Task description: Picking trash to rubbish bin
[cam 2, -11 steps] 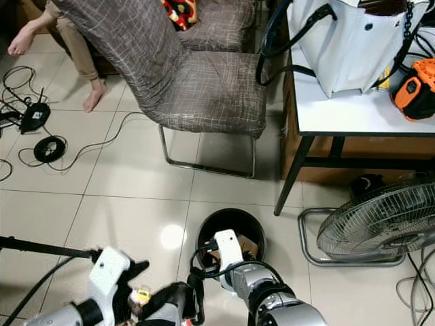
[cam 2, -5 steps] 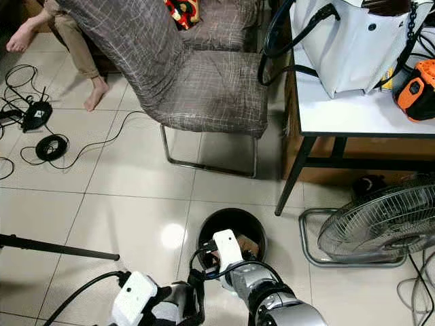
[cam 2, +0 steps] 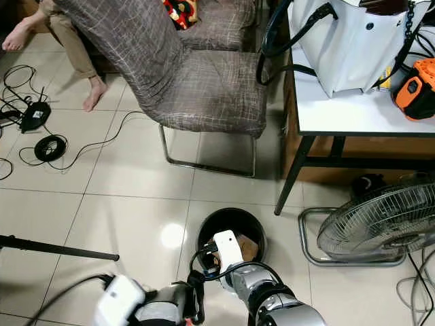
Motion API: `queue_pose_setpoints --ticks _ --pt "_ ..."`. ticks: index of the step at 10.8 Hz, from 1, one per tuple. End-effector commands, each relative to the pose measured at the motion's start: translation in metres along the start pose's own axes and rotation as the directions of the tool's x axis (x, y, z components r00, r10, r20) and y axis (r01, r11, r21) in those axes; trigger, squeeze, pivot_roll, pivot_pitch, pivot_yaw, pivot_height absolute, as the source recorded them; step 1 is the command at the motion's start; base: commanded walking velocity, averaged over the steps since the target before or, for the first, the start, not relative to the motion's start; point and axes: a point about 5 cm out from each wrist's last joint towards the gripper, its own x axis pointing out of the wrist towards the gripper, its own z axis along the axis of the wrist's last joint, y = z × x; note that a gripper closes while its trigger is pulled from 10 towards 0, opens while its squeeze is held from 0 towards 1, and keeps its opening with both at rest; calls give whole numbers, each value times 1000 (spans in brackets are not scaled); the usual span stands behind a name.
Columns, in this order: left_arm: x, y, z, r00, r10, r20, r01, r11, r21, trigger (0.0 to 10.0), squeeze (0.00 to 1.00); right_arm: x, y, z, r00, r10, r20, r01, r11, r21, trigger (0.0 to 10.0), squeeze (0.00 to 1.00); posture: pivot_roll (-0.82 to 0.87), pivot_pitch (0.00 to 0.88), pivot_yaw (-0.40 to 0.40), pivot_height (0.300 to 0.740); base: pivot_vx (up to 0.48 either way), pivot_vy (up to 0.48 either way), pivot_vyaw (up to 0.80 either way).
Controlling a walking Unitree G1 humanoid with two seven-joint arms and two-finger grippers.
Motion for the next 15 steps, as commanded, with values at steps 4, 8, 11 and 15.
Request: queue_pose_setpoints --ticks 4,8,11,15 --pt "15 34 -50 995 -2 -102 -6 997 -82 10000 0 0 -1 -3 1000 -20 -2 20 1000 -11 10000 1000 130 285 83 740 0 0 0" --pt "25 27 -66 996 -29 -82 24 998 -64 10000 0 -1 -8 0 999 -42 12 42 999 -4 10000 1000 128 284 84 740 0 0 0" --pt "27 27 -57 999 30 -21 -30 999 -22 10000 0 -3 -11 8 997 -48 56 52 995 -83 10000 1000 123 267 68 740 0 0 0" --pt "34 66 -25 971 200 131 -200 980 -18 10000 0 -12 -26 43 977 -46 210 72 990 -118 10000 0 67 224 31 740 0 0 0"
